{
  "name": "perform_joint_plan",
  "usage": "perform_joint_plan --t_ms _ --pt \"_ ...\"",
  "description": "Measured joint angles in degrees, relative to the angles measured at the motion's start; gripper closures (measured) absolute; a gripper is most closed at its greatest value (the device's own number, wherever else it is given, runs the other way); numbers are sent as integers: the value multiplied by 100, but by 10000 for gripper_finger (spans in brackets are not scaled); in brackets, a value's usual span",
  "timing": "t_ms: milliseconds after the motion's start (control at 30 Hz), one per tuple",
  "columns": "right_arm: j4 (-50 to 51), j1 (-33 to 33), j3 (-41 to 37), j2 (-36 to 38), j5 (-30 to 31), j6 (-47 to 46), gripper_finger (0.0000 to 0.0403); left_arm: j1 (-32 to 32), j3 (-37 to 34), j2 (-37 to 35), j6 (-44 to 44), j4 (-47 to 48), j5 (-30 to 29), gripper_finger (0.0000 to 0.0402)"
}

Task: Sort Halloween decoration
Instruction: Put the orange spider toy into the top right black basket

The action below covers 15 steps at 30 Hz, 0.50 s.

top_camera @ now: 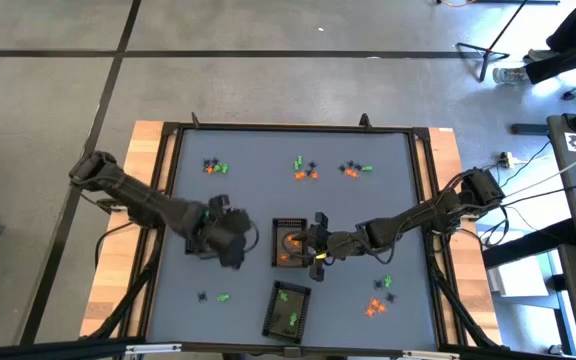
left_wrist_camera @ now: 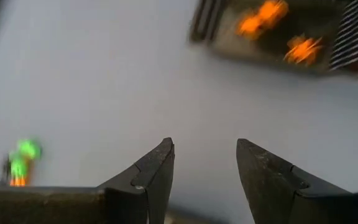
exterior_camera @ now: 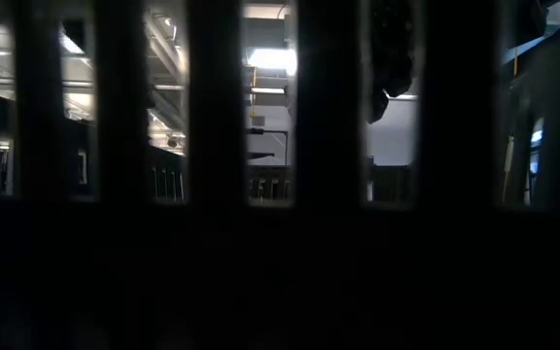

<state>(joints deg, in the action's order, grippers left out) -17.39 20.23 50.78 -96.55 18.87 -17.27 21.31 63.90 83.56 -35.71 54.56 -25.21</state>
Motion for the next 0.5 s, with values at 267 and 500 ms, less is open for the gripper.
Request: perform_joint_plan --t_ms 267,500 --pt "8 0 0 2 0 128 205 -2258 0 -38 944 897 547 236" --pt "113 0 0 4 0 130 206 -4677 0 -36 2647 752 1567 236"
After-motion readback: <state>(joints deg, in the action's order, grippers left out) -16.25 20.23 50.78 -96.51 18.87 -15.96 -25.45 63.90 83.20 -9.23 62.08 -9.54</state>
